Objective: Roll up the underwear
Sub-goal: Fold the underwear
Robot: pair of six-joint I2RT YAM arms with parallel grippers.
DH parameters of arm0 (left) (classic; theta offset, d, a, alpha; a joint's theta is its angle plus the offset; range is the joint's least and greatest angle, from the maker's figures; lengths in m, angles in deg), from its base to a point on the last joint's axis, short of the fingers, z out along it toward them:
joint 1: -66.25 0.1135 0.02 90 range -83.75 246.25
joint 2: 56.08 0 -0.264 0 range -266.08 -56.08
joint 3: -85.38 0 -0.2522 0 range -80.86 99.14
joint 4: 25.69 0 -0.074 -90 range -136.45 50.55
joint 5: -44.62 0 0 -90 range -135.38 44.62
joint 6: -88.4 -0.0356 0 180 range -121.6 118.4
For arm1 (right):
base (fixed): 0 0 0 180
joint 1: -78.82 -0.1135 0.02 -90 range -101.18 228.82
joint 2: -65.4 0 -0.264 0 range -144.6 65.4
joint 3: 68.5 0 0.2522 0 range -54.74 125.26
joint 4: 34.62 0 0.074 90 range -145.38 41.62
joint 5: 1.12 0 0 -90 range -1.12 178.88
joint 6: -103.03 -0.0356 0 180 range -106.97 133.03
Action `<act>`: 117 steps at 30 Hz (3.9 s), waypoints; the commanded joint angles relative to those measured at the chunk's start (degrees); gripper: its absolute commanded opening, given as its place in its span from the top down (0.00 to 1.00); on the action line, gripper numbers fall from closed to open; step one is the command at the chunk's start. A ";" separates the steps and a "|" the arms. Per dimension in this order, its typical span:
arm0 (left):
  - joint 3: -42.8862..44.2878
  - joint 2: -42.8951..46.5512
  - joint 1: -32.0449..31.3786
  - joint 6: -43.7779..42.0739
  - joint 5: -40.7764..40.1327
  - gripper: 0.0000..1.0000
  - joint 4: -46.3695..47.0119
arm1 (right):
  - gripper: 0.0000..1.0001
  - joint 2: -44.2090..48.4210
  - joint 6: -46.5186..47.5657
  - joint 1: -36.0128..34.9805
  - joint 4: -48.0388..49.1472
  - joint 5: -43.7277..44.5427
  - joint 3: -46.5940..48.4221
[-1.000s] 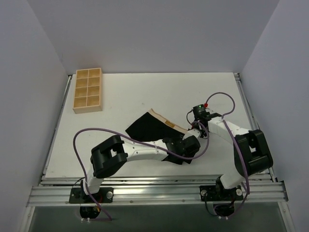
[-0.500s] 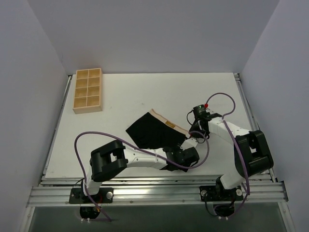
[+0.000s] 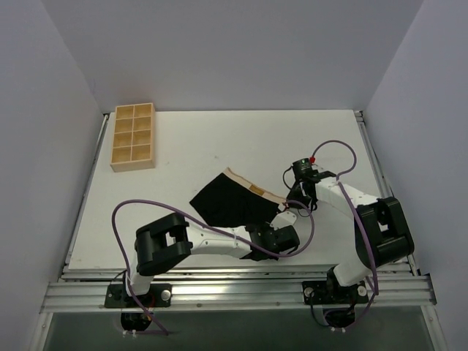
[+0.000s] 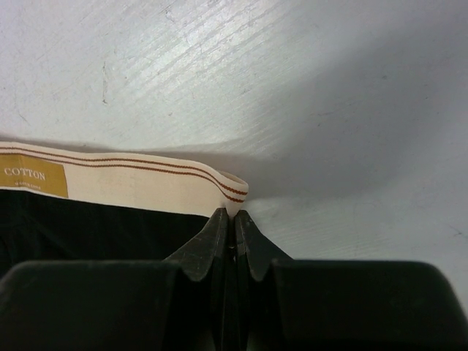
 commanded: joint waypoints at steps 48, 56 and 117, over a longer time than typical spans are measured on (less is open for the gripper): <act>-3.52 17.21 28.71 -0.31 37.30 0.98 -5.48 | 1.00 -16.62 6.07 -4.39 -19.71 5.16 41.79; -7.39 18.79 29.68 1.36 38.44 0.98 -4.08 | 1.00 -21.36 9.32 -7.02 -14.70 -3.18 45.22; 5.27 -4.67 49.37 -6.99 41.79 0.65 0.93 | 1.00 -29.29 14.07 -11.51 -1.34 -13.21 40.13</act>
